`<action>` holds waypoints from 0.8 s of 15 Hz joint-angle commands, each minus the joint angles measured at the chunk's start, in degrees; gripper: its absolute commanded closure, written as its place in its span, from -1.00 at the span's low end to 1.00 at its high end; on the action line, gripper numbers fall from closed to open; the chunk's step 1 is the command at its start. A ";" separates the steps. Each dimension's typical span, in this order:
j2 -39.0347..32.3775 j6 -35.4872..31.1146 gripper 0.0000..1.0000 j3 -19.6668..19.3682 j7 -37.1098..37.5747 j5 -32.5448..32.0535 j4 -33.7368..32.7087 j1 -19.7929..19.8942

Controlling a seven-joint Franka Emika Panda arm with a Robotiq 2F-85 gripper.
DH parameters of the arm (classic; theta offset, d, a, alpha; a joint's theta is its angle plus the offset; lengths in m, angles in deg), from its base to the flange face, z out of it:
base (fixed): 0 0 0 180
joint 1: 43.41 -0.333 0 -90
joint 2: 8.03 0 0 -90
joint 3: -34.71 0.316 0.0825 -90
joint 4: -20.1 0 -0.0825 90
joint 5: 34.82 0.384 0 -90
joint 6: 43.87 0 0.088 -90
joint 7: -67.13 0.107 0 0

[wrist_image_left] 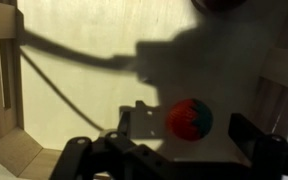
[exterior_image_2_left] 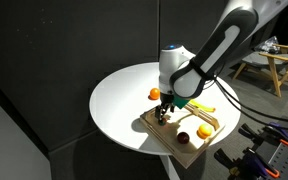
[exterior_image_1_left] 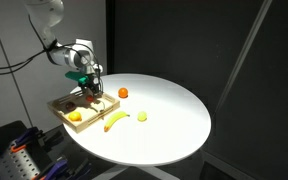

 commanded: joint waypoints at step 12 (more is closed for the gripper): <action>-2.86 -0.18 -1.00 -1.69 0.17 -1.08 -2.45 -1.25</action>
